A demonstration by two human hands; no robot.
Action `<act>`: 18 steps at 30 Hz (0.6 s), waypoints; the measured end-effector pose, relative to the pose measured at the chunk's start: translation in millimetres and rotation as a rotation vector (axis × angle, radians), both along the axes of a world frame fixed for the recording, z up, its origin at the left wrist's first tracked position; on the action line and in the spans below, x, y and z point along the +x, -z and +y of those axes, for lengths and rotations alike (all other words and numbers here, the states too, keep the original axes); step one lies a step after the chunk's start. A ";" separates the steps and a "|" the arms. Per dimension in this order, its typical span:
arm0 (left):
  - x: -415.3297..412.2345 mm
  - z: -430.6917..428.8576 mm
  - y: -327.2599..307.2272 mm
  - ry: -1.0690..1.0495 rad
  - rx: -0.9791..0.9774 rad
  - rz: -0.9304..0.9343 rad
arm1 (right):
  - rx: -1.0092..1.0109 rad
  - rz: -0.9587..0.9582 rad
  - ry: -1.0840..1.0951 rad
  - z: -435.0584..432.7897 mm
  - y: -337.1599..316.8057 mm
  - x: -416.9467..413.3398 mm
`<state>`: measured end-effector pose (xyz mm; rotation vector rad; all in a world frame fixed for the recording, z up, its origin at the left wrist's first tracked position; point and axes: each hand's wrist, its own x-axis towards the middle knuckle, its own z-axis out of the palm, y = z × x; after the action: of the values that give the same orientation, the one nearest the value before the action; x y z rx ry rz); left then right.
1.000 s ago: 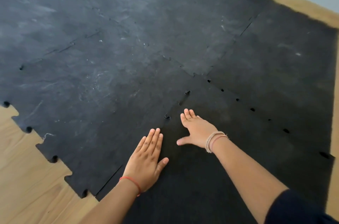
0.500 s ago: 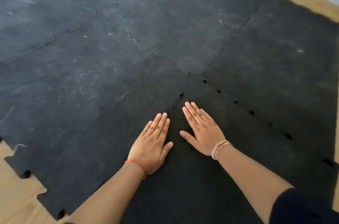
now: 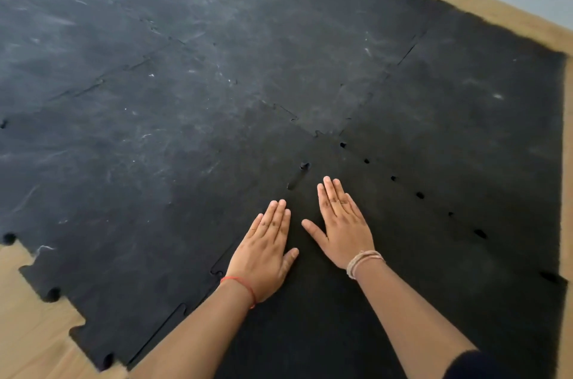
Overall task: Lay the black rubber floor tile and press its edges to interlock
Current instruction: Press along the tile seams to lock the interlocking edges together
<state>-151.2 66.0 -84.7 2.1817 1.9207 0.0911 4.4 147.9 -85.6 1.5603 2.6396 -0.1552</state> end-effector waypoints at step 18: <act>-16.5 -55.5 16.3 -0.187 0.088 -0.052 | -0.249 -0.214 -0.297 -10.7 -38.8 -29.5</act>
<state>-167.7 10.5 -101.0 2.0248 2.1239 0.2666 -25.1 137.2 -46.8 1.0360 2.5292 -0.2690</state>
